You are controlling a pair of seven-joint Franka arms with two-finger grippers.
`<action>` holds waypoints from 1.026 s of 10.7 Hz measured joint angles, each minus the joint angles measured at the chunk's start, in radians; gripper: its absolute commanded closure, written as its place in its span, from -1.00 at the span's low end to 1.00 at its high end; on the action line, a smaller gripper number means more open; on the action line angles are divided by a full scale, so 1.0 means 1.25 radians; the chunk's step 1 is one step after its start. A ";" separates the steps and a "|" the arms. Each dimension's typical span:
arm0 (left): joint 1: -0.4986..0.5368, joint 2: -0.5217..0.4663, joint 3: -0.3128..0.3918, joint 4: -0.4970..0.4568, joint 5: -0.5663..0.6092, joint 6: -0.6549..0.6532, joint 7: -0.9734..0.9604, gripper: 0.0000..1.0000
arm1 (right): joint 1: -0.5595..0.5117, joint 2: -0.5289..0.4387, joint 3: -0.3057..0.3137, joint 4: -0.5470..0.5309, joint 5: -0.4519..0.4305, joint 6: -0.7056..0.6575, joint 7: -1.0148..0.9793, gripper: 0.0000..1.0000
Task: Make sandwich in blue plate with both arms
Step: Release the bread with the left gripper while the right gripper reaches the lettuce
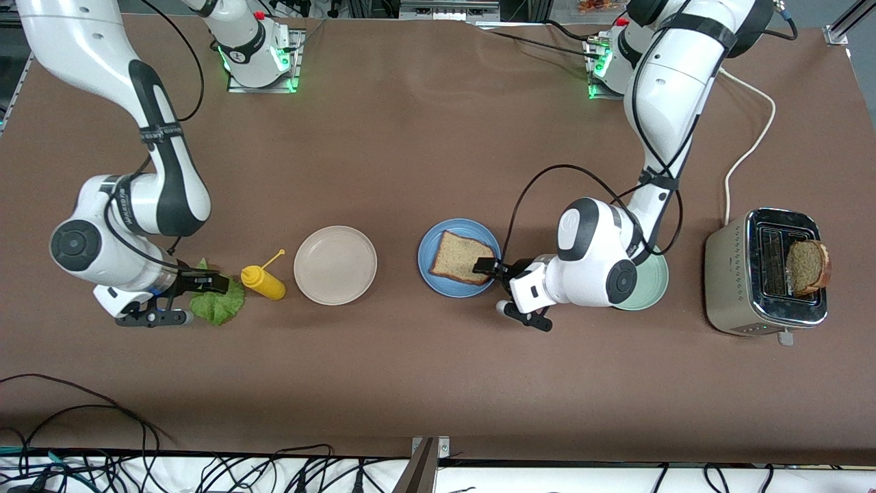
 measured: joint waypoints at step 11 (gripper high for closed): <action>0.096 -0.238 0.097 0.006 0.351 -0.145 -0.048 -1.00 | -0.082 -0.016 0.039 -0.206 0.000 0.216 -0.179 -1.00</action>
